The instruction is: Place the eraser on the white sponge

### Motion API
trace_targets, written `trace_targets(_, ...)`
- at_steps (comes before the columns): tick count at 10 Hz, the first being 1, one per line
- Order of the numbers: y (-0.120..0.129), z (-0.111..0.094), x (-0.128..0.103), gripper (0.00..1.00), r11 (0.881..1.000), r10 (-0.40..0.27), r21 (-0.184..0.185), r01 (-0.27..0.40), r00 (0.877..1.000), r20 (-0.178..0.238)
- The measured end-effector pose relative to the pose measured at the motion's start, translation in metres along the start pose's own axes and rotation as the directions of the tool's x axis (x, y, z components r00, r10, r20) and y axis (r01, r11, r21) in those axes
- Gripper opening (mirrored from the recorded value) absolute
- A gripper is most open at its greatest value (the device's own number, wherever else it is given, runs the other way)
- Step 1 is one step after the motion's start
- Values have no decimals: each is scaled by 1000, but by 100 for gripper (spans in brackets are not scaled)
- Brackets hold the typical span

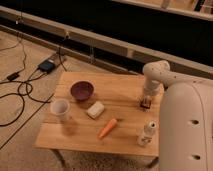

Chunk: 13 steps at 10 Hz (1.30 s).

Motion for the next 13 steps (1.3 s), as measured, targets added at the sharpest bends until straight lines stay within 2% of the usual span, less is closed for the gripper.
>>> trace_targets(2, 46, -20, 12, 0, 993, -118, 4, 118, 993, 10)
trace_targets(3, 71, -28, 20, 0, 985, -175, 2, 175, 985, 10)
trace_targets(6, 132, -44, 45, 0, 950, -313, -10, 313, 950, 1)
trace_targets(10, 181, -41, 74, 0, 912, -409, -43, 408, 912, -25)
trace_targets(13, 204, -31, 87, 0, 893, -449, -65, 446, 892, -44)
